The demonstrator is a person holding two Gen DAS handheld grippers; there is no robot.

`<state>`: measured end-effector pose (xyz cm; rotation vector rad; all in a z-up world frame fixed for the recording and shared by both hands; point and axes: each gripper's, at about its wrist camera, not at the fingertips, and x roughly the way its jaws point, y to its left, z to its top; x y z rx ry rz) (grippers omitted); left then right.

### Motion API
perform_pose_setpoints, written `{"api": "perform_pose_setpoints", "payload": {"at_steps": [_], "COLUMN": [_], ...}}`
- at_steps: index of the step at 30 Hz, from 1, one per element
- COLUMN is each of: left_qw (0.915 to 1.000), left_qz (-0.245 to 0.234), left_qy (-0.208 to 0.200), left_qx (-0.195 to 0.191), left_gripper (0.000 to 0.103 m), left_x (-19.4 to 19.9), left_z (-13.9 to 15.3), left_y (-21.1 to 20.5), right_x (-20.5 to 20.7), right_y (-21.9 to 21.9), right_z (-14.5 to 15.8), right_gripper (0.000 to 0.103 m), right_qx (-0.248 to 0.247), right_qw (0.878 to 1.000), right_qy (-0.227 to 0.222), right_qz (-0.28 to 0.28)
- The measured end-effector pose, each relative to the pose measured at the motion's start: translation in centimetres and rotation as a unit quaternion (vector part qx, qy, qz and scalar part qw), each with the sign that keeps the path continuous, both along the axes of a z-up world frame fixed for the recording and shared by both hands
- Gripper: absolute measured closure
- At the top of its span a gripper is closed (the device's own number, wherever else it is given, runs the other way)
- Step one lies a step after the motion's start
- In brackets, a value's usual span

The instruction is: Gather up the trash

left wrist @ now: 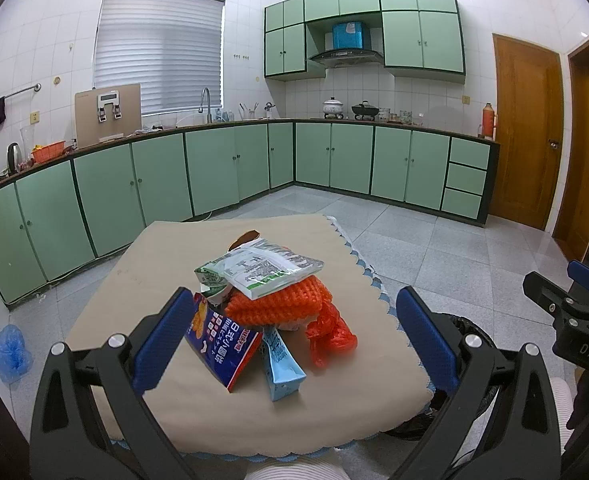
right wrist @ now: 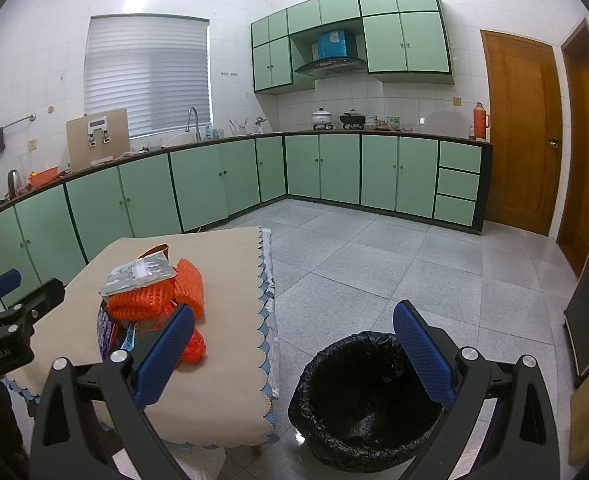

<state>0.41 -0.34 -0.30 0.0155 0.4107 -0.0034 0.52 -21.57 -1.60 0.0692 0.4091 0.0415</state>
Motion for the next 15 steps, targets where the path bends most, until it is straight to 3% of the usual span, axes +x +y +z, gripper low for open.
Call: {"api": "perform_pose_setpoints", "payload": {"at_steps": [15], "left_qw": [1.0], "left_qz": [0.0], "left_qy": [0.002], "left_qx": [-0.001], "left_gripper": [0.005], "left_x": [-0.13], "left_z": [-0.24], "left_y": [0.44], "right_x": [0.11], "right_y": [-0.09], "right_z": [-0.09], "right_gripper": [0.006], "right_qx": [0.001], "right_qw": [1.0], "right_qy": [0.001], "right_qz": [0.0]}}
